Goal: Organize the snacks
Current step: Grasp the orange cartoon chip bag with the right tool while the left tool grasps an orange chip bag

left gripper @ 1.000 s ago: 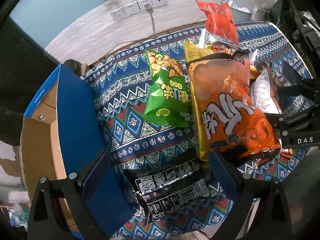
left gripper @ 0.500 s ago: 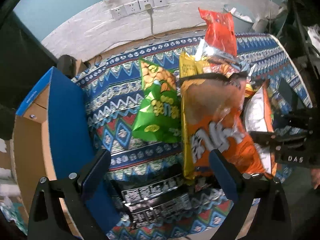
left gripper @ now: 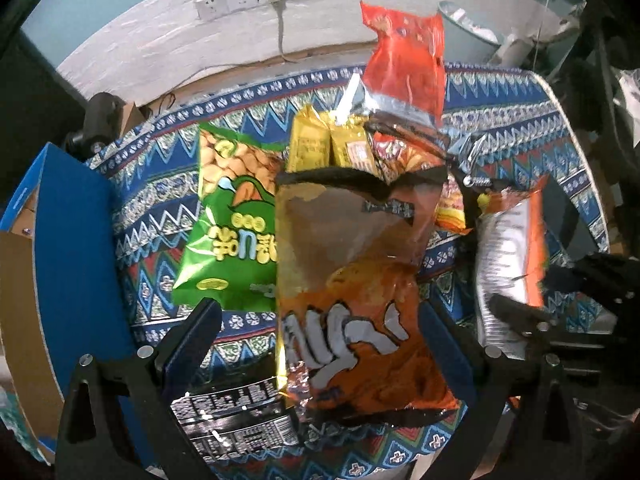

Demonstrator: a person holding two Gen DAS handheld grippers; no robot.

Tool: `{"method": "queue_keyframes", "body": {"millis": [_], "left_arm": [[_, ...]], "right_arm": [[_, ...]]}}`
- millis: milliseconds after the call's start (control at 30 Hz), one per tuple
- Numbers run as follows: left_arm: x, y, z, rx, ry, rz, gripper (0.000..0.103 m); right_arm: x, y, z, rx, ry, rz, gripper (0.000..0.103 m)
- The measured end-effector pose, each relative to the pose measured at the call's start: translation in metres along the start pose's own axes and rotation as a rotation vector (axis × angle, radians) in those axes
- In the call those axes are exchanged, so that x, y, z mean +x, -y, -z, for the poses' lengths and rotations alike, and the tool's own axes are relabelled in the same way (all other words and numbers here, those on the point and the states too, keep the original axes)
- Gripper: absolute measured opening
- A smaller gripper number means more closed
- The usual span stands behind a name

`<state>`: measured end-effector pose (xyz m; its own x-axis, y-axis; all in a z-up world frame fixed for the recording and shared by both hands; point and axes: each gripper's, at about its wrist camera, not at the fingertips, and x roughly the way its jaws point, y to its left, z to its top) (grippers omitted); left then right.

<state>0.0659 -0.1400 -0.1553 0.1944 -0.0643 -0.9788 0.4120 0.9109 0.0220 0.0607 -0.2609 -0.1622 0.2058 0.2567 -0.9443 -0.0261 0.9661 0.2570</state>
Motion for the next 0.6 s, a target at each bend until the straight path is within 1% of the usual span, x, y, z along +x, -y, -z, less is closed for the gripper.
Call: {"method": "queue_keyframes", "body": {"millis": [100, 133, 233, 300, 367, 433, 533, 600], "left_arm": [[0.007, 0.001, 0.0, -0.008, -0.012, -0.001, 0.099], [0.01, 0.001, -0.001, -0.032, -0.106, -0.047, 0.099], [0.017, -0.001, -0.001, -0.035, -0.121, -0.03, 0.098], [0.018, -0.004, 0.0, -0.058, -0.123, 0.01, 0.089], [0.018, -0.008, 0.001, -0.09, -0.129, 0.07, 0.072], [0.017, -0.008, 0.003, -0.094, -0.123, 0.069, 0.063], [0.011, -0.011, 0.007, -0.082, -0.11, 0.081, 0.053], [0.006, -0.011, 0.007, -0.075, -0.101, 0.089, 0.049]], "right_arm": [[-0.003, 0.001, 0.0, 0.005, 0.01, -0.004, 0.038], [-0.004, 0.002, 0.0, 0.005, 0.013, -0.007, 0.038], [-0.01, 0.007, 0.003, 0.003, 0.022, -0.009, 0.038], [-0.013, 0.009, 0.005, 0.0, 0.028, -0.008, 0.038], [-0.014, 0.011, 0.005, 0.003, 0.031, -0.011, 0.038], [-0.016, 0.01, 0.003, 0.002, 0.036, -0.012, 0.038], [-0.022, 0.009, 0.003, -0.004, 0.049, -0.009, 0.038], [-0.026, 0.007, 0.001, -0.011, 0.058, -0.006, 0.038]]}}
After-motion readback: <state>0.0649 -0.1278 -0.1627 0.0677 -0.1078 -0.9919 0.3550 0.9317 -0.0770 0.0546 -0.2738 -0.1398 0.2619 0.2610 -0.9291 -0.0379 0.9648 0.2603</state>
